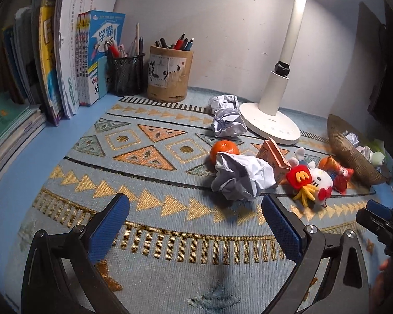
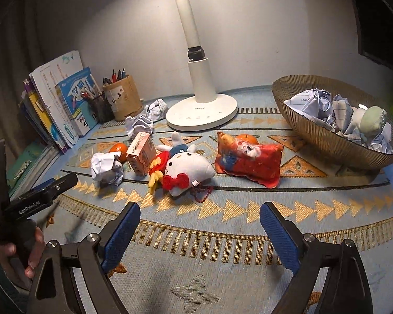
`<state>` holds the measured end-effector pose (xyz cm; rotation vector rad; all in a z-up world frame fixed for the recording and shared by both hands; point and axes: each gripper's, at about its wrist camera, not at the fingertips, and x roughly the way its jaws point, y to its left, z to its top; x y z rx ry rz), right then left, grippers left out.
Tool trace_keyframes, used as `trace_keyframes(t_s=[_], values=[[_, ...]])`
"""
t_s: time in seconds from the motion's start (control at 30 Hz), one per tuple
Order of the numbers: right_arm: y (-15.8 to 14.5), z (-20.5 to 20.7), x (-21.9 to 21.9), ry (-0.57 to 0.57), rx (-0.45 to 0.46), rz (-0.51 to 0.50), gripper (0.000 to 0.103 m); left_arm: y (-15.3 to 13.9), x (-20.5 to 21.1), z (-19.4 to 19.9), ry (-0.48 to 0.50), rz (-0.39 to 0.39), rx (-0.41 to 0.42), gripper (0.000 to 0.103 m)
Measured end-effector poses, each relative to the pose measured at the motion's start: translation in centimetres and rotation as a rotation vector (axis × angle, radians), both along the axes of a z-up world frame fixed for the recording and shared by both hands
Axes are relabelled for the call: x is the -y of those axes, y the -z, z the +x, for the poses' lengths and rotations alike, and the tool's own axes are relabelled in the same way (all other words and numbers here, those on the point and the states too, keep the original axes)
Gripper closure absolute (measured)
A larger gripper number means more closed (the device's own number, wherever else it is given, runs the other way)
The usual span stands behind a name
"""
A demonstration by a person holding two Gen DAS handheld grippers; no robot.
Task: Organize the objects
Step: 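Move both grippers back over the rug toward the remaining items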
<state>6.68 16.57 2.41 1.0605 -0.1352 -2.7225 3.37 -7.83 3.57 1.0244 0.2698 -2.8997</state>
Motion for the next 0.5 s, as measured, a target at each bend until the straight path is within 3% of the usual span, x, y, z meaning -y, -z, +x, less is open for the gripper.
trace_keyframes(t_s=[0.13,0.2,0.3,0.33,0.43,0.5], values=[[0.3,-0.4,-0.6,0.024,0.019,-0.009,0.010,-0.2,0.0,-0.9,0.019,0.012,0.020,0.003],[0.5,-0.6,-1.4,0.037,0.033,-0.044,0.010,-0.4,0.7,-2.2,0.049,0.103,0.055,0.003],[0.5,-0.6,-2.5,0.059,0.041,-0.087,0.010,0.4,1.8,-5.2,0.144,0.309,0.188,0.004],[0.5,-0.7,-2.8,0.064,0.044,-0.095,0.010,0.4,1.8,-5.6,0.142,0.311,0.176,0.004],[0.4,-0.9,-3.0,0.008,0.065,-0.148,0.010,0.5,0.9,-6.3,0.127,0.218,0.160,0.004],[0.2,-1.1,-2.8,0.016,0.069,-0.100,0.010,0.9,0.4,-6.7,0.152,0.257,0.164,0.005]])
